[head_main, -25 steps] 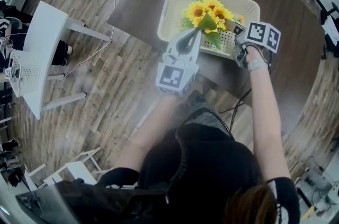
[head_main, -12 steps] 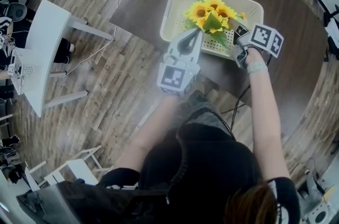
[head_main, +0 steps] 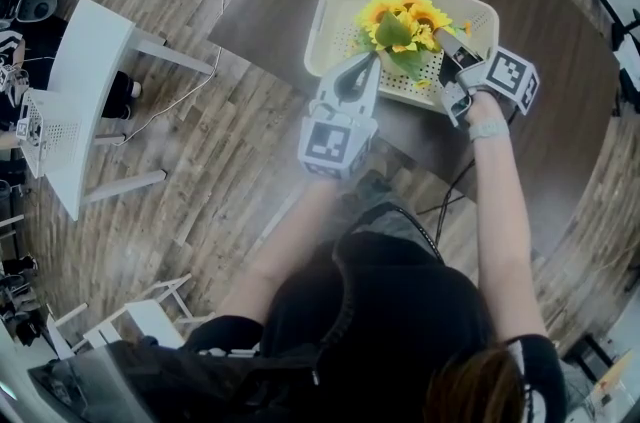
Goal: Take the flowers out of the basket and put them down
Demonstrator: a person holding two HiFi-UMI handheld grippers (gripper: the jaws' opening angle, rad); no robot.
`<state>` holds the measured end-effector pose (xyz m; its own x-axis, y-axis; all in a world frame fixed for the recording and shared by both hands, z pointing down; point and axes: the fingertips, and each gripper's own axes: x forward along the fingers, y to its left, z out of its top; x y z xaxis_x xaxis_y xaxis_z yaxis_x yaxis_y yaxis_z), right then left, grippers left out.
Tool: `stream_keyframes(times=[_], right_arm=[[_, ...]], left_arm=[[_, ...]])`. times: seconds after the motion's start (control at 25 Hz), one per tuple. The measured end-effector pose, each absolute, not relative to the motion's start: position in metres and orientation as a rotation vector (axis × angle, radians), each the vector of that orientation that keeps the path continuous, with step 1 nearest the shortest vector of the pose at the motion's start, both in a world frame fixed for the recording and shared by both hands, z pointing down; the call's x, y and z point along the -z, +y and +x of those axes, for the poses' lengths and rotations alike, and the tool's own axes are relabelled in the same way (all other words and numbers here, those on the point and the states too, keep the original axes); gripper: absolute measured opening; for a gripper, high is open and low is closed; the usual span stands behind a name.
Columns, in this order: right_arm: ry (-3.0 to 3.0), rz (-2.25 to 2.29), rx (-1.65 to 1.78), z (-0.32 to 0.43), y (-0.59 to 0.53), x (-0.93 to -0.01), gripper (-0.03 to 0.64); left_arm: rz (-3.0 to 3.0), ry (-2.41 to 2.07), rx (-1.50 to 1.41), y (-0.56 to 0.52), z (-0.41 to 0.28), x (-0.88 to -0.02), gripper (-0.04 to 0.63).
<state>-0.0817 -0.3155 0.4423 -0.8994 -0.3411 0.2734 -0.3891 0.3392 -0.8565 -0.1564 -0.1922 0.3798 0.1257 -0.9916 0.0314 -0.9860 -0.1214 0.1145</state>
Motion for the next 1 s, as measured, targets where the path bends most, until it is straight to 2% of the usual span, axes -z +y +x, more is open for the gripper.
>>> stream_keyframes(times=[0.16,0.2,0.24,0.52,0.6,1.0], right_arm=[[-2.561,0.660,-1.694,-0.087,-0.314,-0.433,0.000],[-2.567,0.655,-1.695,-0.087,-0.314,-0.431,0.000],[-2.572,0.651,-1.691,-0.085,-0.315,-0.430,0.000],[-2.597,0.596,-1.762,-0.087,-0.310,-0.412,0.000],[-2.602,0.584,-1.779,-0.089,-0.308,-0.406,0.000],[-2.622,0.600,-1.822,-0.088,-0.307,-0.397,0.000]], left_arm=[[2.257,-2.007,0.085,-0.192,-0.163,-0.379,0.018],[2.252,-2.008,0.081,-0.193,-0.163,-0.379,0.062],[2.246,-2.010,0.074,-0.195,-0.161,-0.379,0.071],[2.231,-2.014,0.030,-0.194,-0.163,-0.386,0.072],[2.229,-2.013,0.027,-0.193,-0.165,-0.389,0.114],[2.175,-2.010,0.051,-0.191,-0.182,-0.401,0.117]])
